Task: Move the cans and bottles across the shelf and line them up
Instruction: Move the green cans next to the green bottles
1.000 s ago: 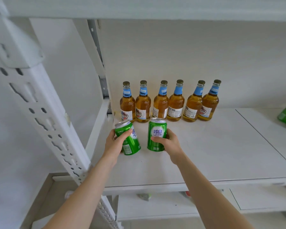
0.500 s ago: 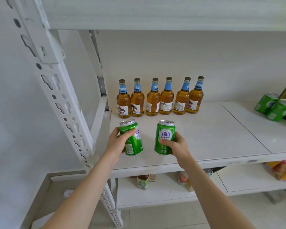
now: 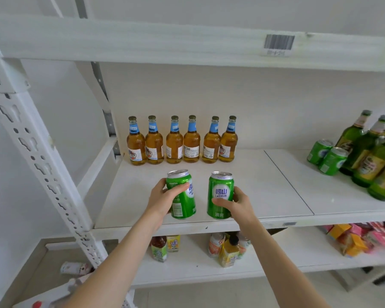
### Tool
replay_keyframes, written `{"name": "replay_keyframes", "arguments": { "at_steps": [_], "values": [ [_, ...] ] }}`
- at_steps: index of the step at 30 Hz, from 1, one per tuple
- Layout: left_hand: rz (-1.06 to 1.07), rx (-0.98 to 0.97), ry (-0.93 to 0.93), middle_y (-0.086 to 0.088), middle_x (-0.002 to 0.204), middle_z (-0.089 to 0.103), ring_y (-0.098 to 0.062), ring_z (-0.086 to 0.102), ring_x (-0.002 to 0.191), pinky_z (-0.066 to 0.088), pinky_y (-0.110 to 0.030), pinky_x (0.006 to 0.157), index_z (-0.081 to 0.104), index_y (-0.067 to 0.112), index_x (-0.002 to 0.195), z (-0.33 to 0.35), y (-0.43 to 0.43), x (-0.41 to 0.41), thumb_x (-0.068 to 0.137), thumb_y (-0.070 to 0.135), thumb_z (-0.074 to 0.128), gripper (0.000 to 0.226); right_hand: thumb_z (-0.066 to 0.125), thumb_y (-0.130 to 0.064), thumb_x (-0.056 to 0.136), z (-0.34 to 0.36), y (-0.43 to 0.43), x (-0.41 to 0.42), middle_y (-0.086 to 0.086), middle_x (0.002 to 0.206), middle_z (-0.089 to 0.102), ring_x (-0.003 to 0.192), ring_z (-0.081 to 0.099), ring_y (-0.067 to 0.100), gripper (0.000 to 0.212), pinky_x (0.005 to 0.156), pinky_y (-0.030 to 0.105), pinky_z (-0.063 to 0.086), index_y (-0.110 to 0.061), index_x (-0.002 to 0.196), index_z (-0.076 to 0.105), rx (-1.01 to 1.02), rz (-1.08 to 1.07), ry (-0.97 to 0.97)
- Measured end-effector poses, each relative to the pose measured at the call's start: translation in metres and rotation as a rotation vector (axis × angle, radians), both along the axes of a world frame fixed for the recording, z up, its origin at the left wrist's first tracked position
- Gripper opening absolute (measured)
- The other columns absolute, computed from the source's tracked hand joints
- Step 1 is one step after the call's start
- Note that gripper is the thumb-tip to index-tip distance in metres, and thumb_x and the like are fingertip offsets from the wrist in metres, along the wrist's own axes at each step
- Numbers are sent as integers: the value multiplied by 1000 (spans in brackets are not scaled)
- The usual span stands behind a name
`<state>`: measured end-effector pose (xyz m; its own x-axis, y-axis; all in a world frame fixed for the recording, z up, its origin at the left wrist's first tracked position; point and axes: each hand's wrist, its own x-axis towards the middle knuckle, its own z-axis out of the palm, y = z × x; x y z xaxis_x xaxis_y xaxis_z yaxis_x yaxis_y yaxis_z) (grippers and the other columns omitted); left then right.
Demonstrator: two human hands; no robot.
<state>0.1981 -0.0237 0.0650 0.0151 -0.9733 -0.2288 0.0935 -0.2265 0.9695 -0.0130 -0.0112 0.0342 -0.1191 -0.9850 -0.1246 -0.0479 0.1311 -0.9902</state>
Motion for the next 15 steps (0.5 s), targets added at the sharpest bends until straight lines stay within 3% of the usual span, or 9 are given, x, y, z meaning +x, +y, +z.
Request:
{"name": "replay_keyframes", "arguments": {
  "at_steps": [4,8,15],
  "values": [
    [3,-10,-3,1,110,68,-14,63,97,49,-31,69,60,23,115,2,15,-54,77,33,80,44,81,-15,74,6,12,-53,6,105,68,97,66,24,43,84,42,57,-16,110,58,-2,0,31],
    [13,-15,2,0,110,68,-16,63,98,50,-32,71,60,23,113,3,23,-104,77,32,80,42,79,-11,76,10,25,-103,6,104,67,95,65,23,43,75,33,55,-12,113,56,-16,-6,29],
    [-66,-31,-26,4,106,67,-11,61,95,47,-30,69,60,26,108,6,16,-187,76,33,80,38,79,-11,76,3,29,-186,7,103,67,95,66,24,40,76,34,56,-13,110,57,-21,-51,16]
  ]
}}
